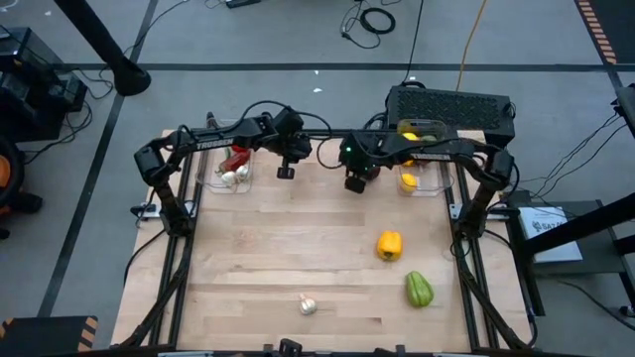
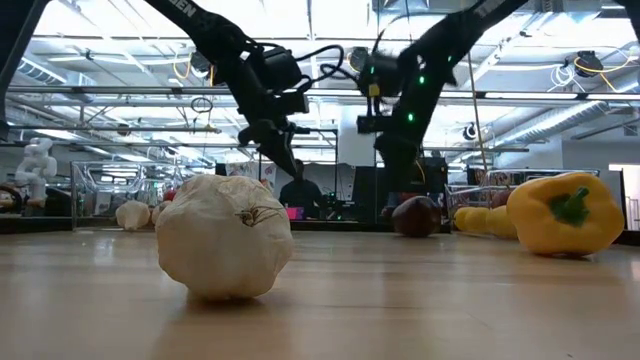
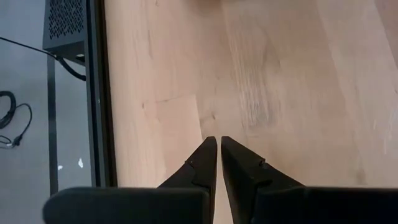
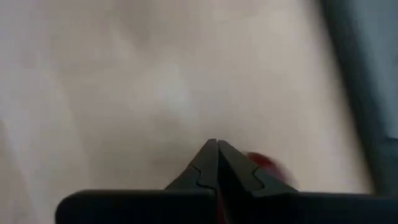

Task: Sort produce into baskets
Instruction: Put the apple into the right transparent bin

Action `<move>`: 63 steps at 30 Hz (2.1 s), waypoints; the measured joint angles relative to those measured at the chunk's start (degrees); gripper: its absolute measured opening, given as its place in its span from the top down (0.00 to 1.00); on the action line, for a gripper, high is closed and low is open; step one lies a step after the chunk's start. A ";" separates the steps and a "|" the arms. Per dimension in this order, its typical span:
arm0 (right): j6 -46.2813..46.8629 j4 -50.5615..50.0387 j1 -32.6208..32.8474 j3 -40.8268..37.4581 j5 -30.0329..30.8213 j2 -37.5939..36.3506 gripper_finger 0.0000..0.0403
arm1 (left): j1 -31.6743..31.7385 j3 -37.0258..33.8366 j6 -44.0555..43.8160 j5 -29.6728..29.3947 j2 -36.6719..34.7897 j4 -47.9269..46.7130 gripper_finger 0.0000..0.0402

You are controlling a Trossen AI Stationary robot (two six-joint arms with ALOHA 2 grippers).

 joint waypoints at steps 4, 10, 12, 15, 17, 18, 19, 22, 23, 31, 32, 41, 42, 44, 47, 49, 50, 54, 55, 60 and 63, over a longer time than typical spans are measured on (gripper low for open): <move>0.86 2.21 -1.62 0.02 12.91 -2.11 1.00 | -0.06 0.00 0.00 0.11 0.00 1.78 0.92; 3.07 0.34 -9.30 0.09 8.79 0.98 1.00 | -1.14 -0.02 0.90 0.26 0.00 3.43 0.92; 3.16 -0.57 -9.88 0.07 7.69 2.25 1.00 | -1.42 -0.02 1.16 0.26 0.00 3.79 0.92; 3.08 -1.18 -10.01 0.07 7.23 3.40 1.00 | -1.46 -0.02 1.22 0.26 0.00 5.37 0.92; 3.16 -1.97 -9.64 0.07 5.54 3.48 1.00 | -1.46 -0.02 1.22 0.26 0.00 5.93 0.92; 3.44 -2.22 -9.23 0.07 4.81 3.46 1.00 | -1.46 -0.02 1.26 0.26 0.00 5.98 0.92; 3.96 -2.70 -8.72 0.09 4.75 3.39 1.00 | -1.46 -0.02 1.30 0.26 0.00 5.95 0.92; 6.04 -7.13 -7.33 0.07 4.43 3.06 1.00 | -1.44 -0.02 1.29 0.50 0.02 5.90 0.92; 6.98 -8.30 -6.66 0.07 4.42 3.00 1.00 | -1.44 -0.02 1.27 1.24 0.10 5.94 0.92; 14.00 -14.14 1.26 0.02 3.00 2.57 1.00 | -2.74 -0.02 3.43 6.38 3.01 8.08 0.92; 14.70 -14.09 2.27 0.02 3.39 2.11 1.00 | -3.14 -0.02 4.02 6.40 3.72 8.26 0.92; 21.39 -18.53 9.75 -0.92 10.64 -5.31 1.00 | -6.35 -0.02 8.76 6.41 9.49 13.45 0.92; 21.78 -18.07 11.30 -1.99 11.30 -6.67 1.00 | -6.79 -0.02 8.84 6.34 9.84 14.26 0.92; 23.23 -15.20 14.44 -5.00 12.61 -9.62 1.00 | -7.62 -0.02 8.78 6.15 10.48 17.23 0.92; 29.48 -10.87 19.25 -12.07 15.79 -14.52 1.00 | -8.99 -0.04 8.70 6.03 10.49 19.60 0.92; 35.16 -7.41 22.67 -17.07 18.56 -17.91 1.00 | -9.90 -0.02 8.70 5.87 10.40 20.45 0.92; 37.62 -5.58 24.16 -19.35 19.84 -19.48 1.00 | -10.31 -0.02 8.71 5.78 10.40 20.68 0.92; 44.03 6.09 29.42 -28.03 22.89 -23.66 1.00 | -11.33 -0.02 8.81 5.49 10.43 22.74 0.92; 44.70 8.73 29.93 -29.57 22.67 -23.86 0.99 | -11.51 -0.02 9.07 5.39 10.43 23.02 0.92; 53.88 14.65 31.29 -33.11 26.46 -22.48 0.94 | -12.07 -0.02 10.16 4.15 10.43 26.20 0.92; 56.36 15.51 32.27 -33.27 29.06 -21.15 0.88 | -12.01 -0.02 10.16 4.03 10.43 27.17 0.92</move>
